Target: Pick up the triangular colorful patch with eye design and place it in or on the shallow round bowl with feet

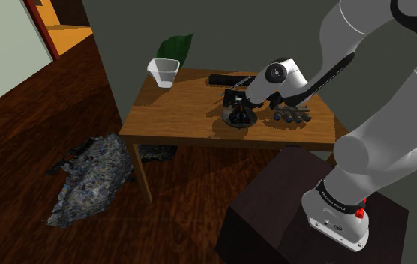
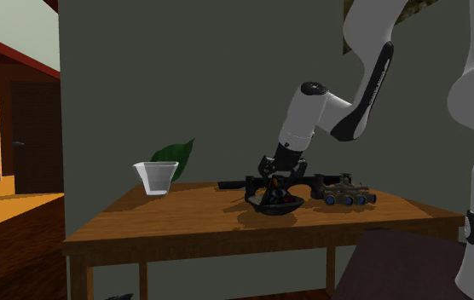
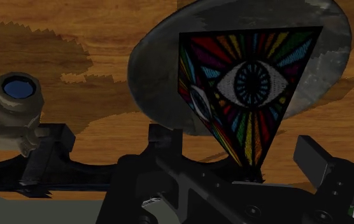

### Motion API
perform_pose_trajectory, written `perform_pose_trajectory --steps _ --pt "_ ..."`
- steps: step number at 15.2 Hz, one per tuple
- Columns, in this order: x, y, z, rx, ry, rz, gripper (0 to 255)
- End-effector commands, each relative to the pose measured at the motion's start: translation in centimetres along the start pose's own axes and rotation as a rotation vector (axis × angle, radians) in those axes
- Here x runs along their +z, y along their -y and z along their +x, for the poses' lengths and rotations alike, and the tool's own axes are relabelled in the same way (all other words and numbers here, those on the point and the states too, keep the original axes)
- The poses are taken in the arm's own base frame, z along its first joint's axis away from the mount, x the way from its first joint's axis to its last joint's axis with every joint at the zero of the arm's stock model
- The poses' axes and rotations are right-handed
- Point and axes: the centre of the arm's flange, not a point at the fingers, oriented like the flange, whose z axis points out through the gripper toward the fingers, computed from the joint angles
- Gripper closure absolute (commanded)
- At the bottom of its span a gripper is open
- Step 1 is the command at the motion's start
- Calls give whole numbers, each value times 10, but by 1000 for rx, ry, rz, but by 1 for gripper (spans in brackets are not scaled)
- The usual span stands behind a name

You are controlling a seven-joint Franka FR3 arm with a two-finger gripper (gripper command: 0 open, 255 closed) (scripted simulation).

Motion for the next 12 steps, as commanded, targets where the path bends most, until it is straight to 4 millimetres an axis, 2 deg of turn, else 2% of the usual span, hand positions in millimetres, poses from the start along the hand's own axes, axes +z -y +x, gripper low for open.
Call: perform_pose_trajectory --steps 1,4,12 --pt "-13 0 0 0 0 0 0" --pt "-50 0 0 0 0 0 0" --pt "-50 0 0 0 0 0 0"
